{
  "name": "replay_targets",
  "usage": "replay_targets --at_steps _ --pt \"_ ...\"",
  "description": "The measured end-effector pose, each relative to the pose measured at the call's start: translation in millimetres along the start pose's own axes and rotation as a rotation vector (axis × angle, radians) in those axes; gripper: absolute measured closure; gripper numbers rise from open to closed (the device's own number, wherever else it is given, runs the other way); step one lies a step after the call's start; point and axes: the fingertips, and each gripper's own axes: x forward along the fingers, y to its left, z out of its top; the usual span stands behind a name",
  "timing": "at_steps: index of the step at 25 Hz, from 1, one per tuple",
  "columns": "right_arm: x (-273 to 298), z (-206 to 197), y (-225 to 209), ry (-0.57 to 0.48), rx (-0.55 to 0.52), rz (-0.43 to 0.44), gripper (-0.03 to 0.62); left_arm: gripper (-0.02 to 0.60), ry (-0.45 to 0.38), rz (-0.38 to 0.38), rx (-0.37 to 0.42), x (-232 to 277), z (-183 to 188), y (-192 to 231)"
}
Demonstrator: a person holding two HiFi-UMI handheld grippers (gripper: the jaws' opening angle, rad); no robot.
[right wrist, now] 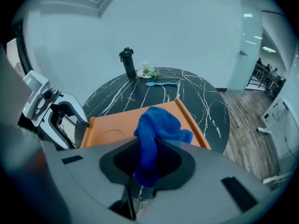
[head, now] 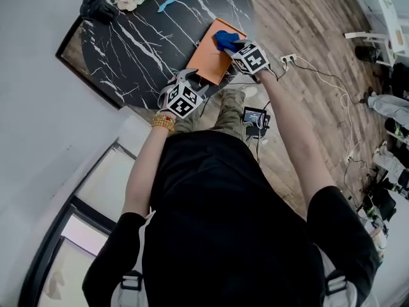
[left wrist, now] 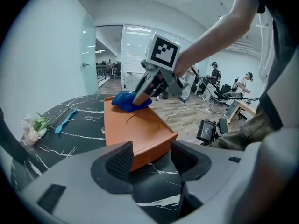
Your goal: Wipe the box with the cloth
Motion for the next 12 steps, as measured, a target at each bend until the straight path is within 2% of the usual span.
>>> replay_targets --at_steps 4,12 --pt "-3 -3 8 -0.014 0.041 -0.009 0.528 0.334 -0.023 0.003 -0.038 -1 1 3" --pt "-13 -23 26 -0.041 0.088 -0.029 0.528 0.33 -0.009 -0.009 -0.04 2 -3 1"
